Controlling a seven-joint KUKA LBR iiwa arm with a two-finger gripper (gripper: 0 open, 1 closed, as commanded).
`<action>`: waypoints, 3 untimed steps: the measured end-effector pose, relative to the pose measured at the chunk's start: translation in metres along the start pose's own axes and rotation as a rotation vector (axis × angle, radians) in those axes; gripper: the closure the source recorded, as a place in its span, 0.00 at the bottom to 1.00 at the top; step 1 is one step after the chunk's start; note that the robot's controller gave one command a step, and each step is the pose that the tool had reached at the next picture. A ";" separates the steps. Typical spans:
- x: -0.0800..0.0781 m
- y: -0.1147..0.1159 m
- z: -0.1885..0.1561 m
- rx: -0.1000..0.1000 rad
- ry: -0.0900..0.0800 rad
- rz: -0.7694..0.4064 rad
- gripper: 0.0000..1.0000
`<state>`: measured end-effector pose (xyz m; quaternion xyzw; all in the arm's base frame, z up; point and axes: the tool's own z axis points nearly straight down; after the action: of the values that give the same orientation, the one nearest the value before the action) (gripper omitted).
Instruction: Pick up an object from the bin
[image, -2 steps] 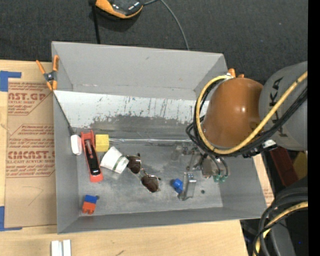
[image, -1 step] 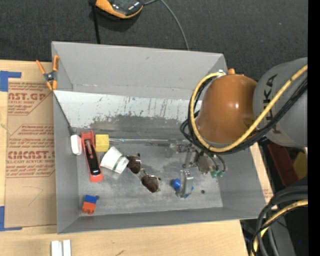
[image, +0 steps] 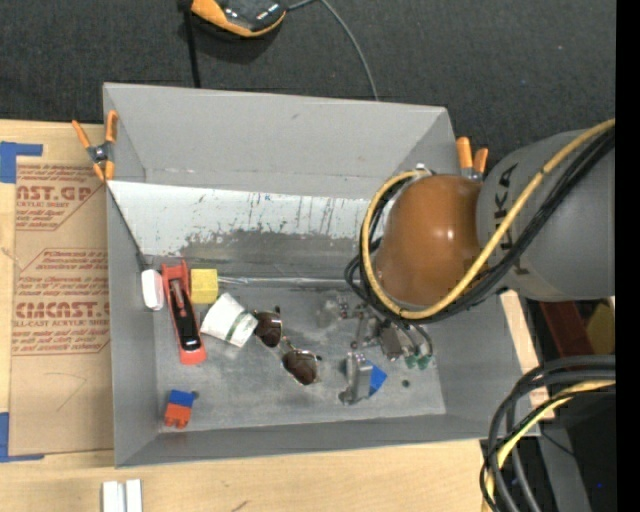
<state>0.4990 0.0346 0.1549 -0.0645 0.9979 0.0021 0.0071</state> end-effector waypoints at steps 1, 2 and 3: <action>0.004 0.014 0.044 0.001 0.009 0.197 0.00; -0.011 0.038 0.086 -0.001 0.000 0.164 1.00; -0.011 0.038 0.086 -0.001 0.000 0.164 1.00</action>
Offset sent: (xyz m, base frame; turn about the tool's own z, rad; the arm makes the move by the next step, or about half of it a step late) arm 0.0071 0.0389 -0.0849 0.1649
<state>0.5060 0.0741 0.0696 0.0177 0.9998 0.0030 0.0070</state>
